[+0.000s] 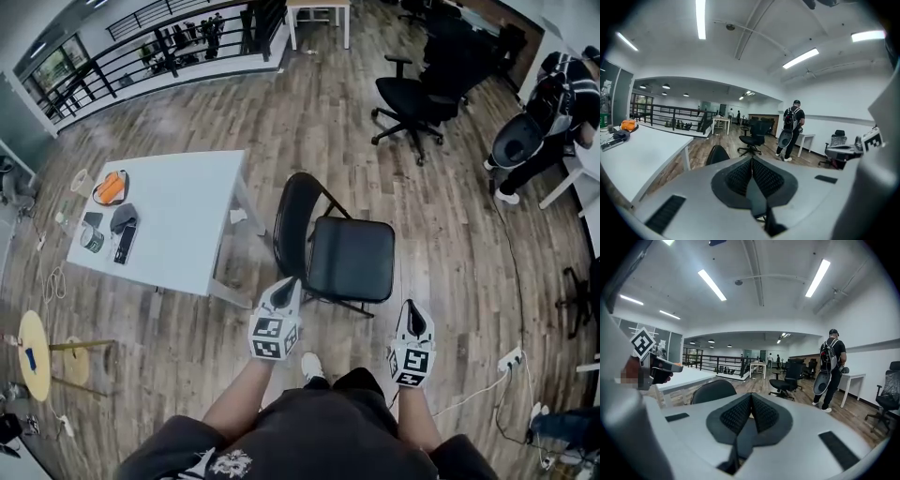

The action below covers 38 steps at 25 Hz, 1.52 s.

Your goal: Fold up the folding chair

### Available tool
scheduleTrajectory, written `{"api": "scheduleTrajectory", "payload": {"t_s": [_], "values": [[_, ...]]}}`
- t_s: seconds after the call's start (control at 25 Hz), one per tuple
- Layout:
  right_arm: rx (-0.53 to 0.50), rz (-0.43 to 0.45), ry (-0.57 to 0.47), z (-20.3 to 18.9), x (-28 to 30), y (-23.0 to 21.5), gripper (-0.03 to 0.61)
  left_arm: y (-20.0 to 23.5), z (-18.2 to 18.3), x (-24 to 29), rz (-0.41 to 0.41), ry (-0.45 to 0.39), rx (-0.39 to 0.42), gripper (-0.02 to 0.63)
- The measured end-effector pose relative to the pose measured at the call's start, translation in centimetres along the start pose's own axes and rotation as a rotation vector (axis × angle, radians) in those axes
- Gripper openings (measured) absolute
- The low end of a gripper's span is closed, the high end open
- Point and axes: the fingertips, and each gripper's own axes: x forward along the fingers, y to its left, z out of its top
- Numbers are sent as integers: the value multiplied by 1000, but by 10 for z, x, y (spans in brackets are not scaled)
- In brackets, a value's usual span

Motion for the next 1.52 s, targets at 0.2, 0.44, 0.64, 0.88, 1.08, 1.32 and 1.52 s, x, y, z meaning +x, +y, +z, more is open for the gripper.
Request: {"api": "scheduleTrajectory", "payload": {"t_s": [0.2, 0.44, 0.64, 0.88, 1.08, 1.32, 1.52], "values": [[13, 24, 52, -20, 38, -6, 14, 21, -8, 31, 10, 55, -15, 6], [-2, 123, 118, -44, 95, -13, 14, 27, -10, 86, 31, 120, -2, 6], [24, 168, 168, -65, 148, -22, 14, 35, -4, 130, 55, 148, 18, 6], [53, 198, 227, -97, 200, -35, 14, 66, -22, 183, 189, 263, 22, 6], [77, 205, 302, -134, 236, -47, 15, 77, -35, 221, 228, 336, 40, 114], [178, 279, 427, -190, 271, -56, 227, 110, -26, 233, 339, 386, 125, 266], [210, 293, 574, -263, 295, -77, 275, 164, -31, 232, 443, 499, 137, 339]]}}
